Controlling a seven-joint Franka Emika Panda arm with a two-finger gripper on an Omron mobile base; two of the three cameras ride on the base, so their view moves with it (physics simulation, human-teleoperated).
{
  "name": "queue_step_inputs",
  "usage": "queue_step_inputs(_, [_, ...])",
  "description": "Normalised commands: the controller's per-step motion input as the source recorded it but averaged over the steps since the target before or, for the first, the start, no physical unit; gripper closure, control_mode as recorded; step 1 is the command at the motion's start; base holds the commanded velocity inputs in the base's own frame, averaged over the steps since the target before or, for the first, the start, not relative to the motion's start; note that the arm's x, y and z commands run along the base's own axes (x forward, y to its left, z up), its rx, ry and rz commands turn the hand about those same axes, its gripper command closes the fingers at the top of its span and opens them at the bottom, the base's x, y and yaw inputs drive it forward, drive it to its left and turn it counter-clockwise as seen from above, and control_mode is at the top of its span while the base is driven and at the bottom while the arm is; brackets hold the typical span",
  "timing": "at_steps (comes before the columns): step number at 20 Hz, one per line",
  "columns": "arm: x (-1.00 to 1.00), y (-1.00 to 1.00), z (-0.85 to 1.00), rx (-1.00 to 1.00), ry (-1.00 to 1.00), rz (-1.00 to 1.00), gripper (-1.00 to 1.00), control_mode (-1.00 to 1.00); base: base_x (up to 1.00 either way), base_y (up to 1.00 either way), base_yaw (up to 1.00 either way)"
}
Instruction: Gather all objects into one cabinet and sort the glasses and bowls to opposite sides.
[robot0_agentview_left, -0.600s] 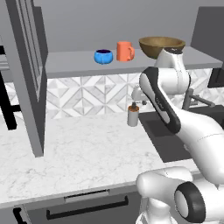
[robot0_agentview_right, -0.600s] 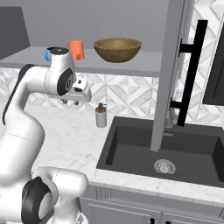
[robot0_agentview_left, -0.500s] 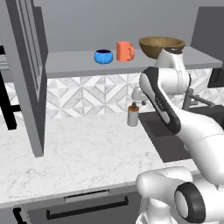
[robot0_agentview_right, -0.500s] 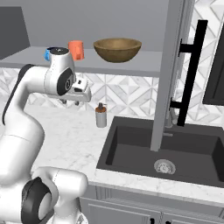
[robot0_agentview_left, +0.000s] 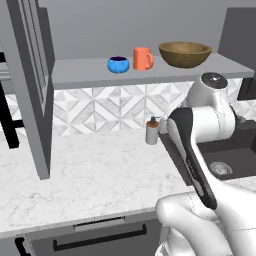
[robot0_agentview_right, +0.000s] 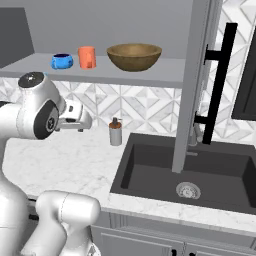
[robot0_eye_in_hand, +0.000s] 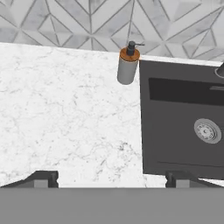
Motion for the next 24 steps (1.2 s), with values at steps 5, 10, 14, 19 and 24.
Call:
queue_step_inputs(5, [-0.06, 0.14, -0.25, -0.11, -0.01, 0.0, -1.0, 1.0, -0.06, 0.0, 0.0])
queue_step_inputs(10, [0.0, 0.0, 0.0, 0.0, 0.0, 0.0, -1.0, 1.0, -0.97, 0.0, 0.0])
queue_step_inputs(14, [0.0, 0.0, 0.0, 0.0, 0.0, 0.0, -1.0, 1.0, -1.0, 0.15, 0.0])
queue_step_inputs(19, [0.0, 0.0, 0.0, 0.0, 0.0, 0.0, -1.0, 1.0, -0.99, 0.89, 0.0])
queue_step_inputs(24, [0.0, 0.0, 0.0, 0.0, 0.0, 0.0, -1.0, 1.0, -0.39, 1.0, 0.0])
